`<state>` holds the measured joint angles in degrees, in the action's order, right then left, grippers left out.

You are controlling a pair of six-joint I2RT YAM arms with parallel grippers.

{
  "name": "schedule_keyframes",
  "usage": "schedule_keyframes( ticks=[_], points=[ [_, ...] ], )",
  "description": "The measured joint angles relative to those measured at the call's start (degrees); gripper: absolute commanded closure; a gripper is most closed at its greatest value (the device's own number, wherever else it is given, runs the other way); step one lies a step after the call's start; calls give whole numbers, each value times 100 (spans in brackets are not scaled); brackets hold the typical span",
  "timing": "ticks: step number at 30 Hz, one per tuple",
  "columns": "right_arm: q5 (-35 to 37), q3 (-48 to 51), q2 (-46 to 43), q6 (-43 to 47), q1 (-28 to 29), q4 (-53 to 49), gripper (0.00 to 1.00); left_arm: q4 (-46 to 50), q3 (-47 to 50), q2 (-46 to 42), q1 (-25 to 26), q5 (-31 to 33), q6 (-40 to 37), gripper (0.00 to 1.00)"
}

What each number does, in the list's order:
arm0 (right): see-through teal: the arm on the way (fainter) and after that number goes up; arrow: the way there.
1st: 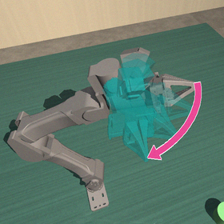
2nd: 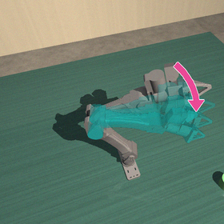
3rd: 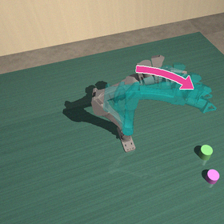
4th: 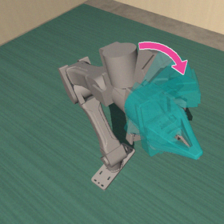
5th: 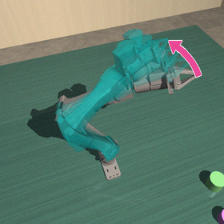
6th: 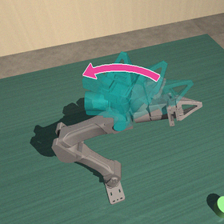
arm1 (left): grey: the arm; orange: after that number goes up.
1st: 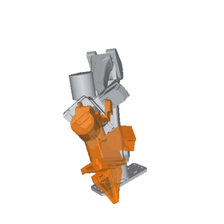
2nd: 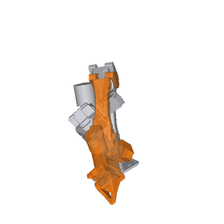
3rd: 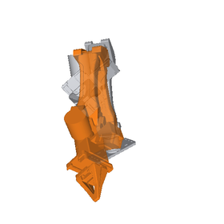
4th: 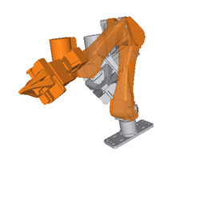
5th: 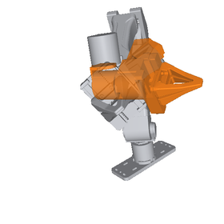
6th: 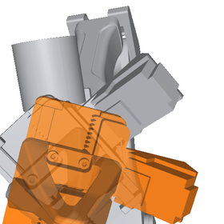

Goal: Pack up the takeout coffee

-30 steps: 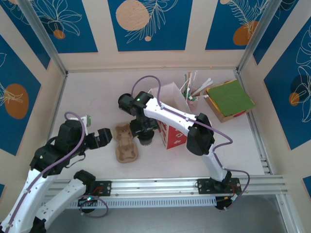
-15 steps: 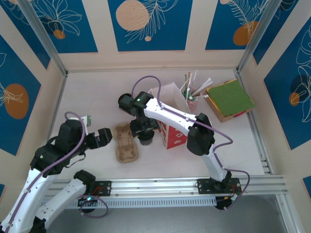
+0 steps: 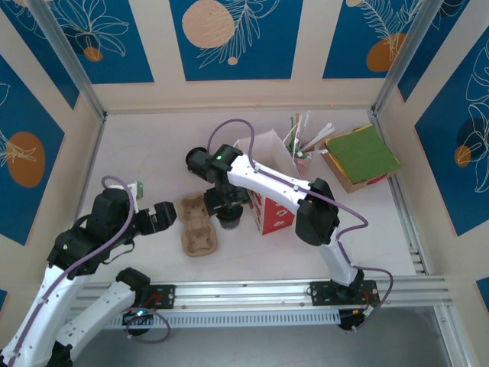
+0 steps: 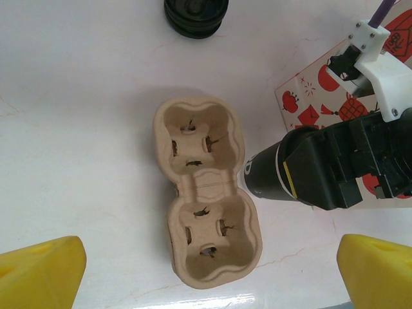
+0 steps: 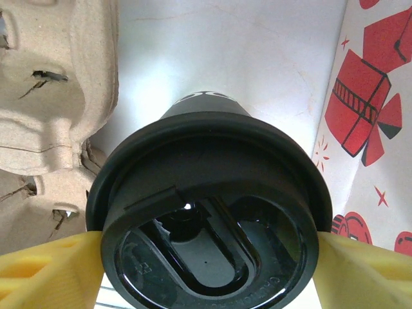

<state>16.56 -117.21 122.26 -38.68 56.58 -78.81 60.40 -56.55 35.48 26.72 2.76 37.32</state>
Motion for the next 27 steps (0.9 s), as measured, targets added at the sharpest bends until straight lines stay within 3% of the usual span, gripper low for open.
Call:
schedule_keyframes(
  ticks=[27],
  points=[
    [63,302,-177,-46,9,168,19,0,7,-2,0,-46,2,0]
  ],
)
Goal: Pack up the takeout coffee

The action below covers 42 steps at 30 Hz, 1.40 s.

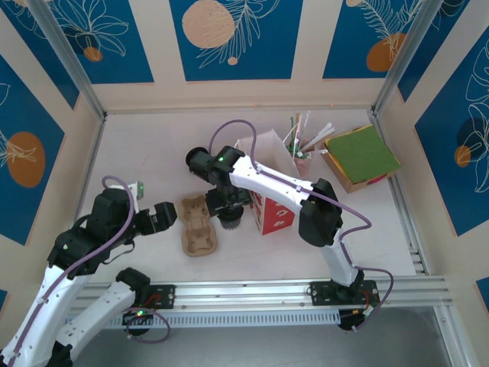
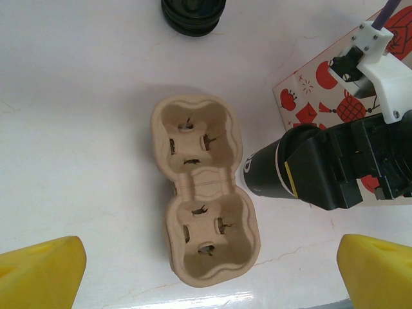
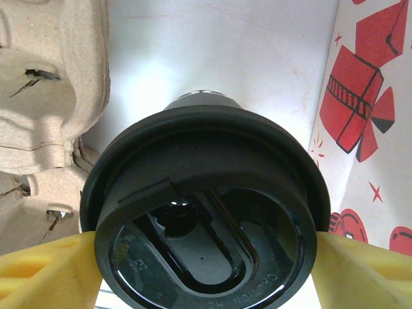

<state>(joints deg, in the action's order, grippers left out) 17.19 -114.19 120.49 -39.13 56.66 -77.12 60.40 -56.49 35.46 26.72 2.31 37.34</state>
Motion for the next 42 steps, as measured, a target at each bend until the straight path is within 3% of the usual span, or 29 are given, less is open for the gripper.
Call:
schedule_keyframes(
  ticks=[10,22,42],
  points=[
    [44,0,-4,-4,15,4,19,0,0,0,0,-35,0,0],
    [44,133,-81,-20,33,111,30,2,0,0,0,-39,0,0],
    [44,133,-101,-42,55,120,30,0,0,0,0,-39,2,0]
  ],
)
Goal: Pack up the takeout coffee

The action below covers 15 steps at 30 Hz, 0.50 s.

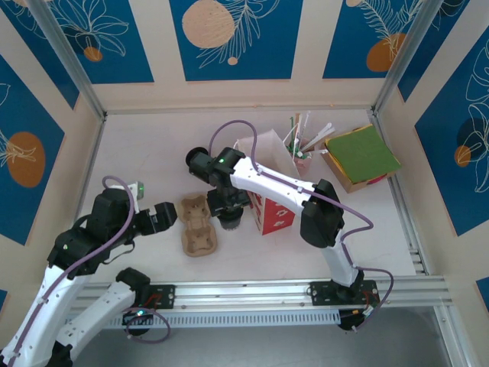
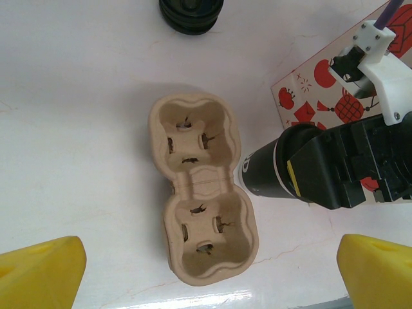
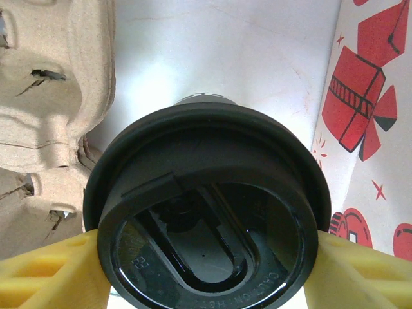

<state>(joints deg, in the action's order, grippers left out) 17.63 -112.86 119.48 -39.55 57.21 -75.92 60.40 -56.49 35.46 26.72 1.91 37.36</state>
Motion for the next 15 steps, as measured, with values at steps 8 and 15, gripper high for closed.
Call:
schedule_keyframes(
  ticks=[8,15],
  points=[
    [2,-50,-2,0,33,-48,30,0,0,0,0,0,0,0],
    [22,-66,-35,-7,109,-103,30,2,0,0,0,0,0,0]
  ],
)
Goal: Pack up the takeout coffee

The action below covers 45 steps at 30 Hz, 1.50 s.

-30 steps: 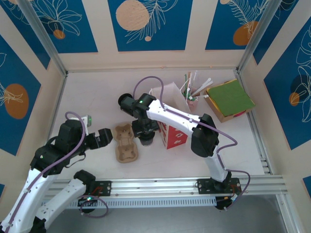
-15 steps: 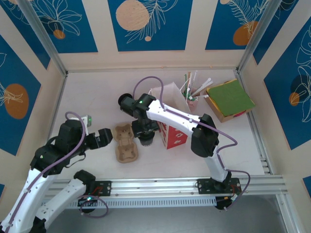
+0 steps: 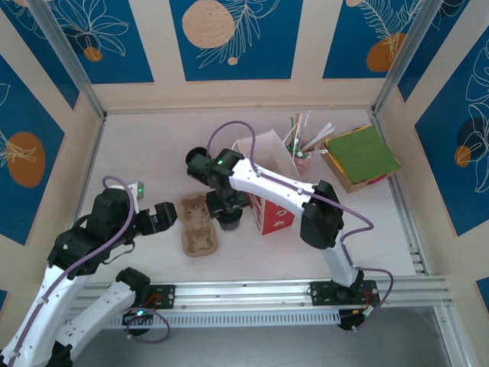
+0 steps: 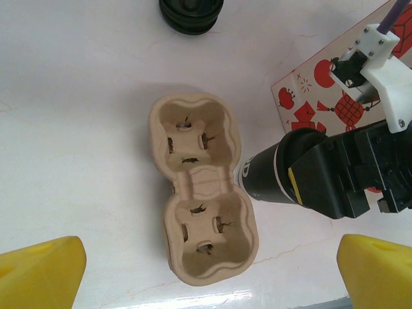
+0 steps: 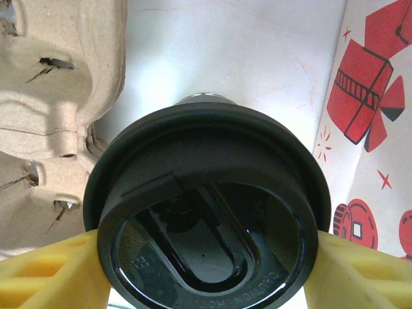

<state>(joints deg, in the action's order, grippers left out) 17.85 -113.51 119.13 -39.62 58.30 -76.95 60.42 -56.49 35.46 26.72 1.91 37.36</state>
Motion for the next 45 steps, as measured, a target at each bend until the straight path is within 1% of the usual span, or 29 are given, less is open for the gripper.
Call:
schedule_keyframes(
  ticks=[13,27,35,45],
  points=[
    [133,-232,-450,-190,216,-284,30,0,-2,0,0,0,-26,0],
    [463,-1528,-470,-203,616,-879,30,57,-190,-66,0,7,-52,0],
    [656,-2059,-546,-186,713,-1202,30,94,-365,-92,0,111,-155,0],
    [883,-2155,-1189,-186,758,-1469,31,83,-518,-24,0,111,-192,0]
  ],
)
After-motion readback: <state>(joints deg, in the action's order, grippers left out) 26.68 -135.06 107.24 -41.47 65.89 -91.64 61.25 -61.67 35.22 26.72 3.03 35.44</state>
